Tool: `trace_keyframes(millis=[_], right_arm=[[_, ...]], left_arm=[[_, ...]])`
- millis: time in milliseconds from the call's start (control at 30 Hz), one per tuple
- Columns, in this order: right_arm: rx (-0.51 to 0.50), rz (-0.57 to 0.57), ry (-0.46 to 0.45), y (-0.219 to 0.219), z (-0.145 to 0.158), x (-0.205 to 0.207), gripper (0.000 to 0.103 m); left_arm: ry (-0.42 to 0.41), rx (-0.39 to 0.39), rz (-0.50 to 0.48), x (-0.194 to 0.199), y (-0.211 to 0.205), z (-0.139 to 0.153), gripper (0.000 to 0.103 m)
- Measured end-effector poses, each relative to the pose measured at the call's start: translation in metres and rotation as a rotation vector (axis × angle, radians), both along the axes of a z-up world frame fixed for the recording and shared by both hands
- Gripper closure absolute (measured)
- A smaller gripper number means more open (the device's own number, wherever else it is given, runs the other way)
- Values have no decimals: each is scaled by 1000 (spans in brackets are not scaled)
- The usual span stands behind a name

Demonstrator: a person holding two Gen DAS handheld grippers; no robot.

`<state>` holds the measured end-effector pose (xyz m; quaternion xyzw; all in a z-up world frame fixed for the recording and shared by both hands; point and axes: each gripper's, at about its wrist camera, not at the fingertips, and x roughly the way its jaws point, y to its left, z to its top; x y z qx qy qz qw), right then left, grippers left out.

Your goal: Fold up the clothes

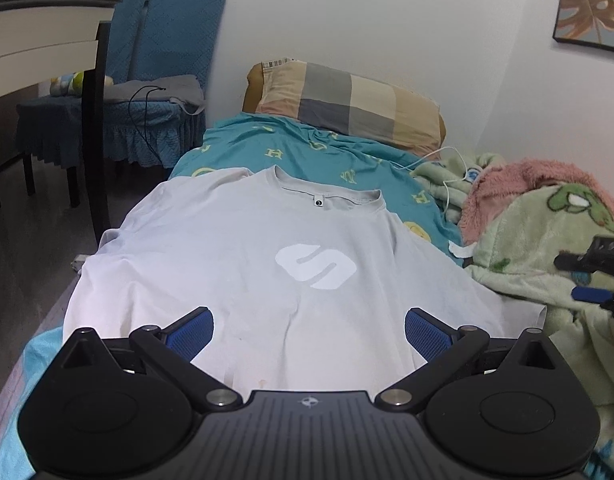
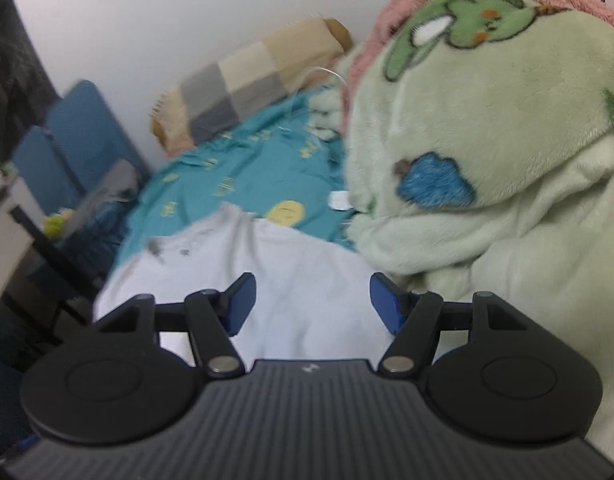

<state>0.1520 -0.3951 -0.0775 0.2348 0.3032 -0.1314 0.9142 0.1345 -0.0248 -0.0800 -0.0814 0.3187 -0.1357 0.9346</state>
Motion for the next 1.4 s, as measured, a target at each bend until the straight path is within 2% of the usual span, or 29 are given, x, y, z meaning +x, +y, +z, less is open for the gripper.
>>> trace_keyframes(millis=[100,367,400,433,467,533,767,867,967,1100,1267,1400], right_arm=[[-84,-29,84,-5,-13,14,41],[-179,-4,280,1,-66,52,44],[-182,1,300,1,-74,57,51],[-187,4,314,2,-80,61,77],[-188,7,312,5,-81,63,98],[-135,23,270,11,-72,66,98],[-54,101,67,58,33,104,98],[-21,154,49,88,65,136,98],[-3,195,58,122,81,173,98],[36,240,103,169,67,220,98],[0,308,196,226,4,261,98],[-54,433,196,250,-44,267,96]], left_arm=[[24,-49,8,7,9,-1,0],[119,-165,53,29,36,-14,0],[124,-173,59,30,39,-15,0],[126,-176,66,32,41,-15,0],[128,-178,73,33,43,-15,0],[127,-187,85,34,48,-12,0],[87,-199,122,32,68,6,0],[86,-221,145,36,79,11,0],[83,-229,176,40,91,13,0],[86,-231,207,43,108,11,0],[125,-218,243,51,122,-3,0],[160,-184,232,60,123,-18,0]])
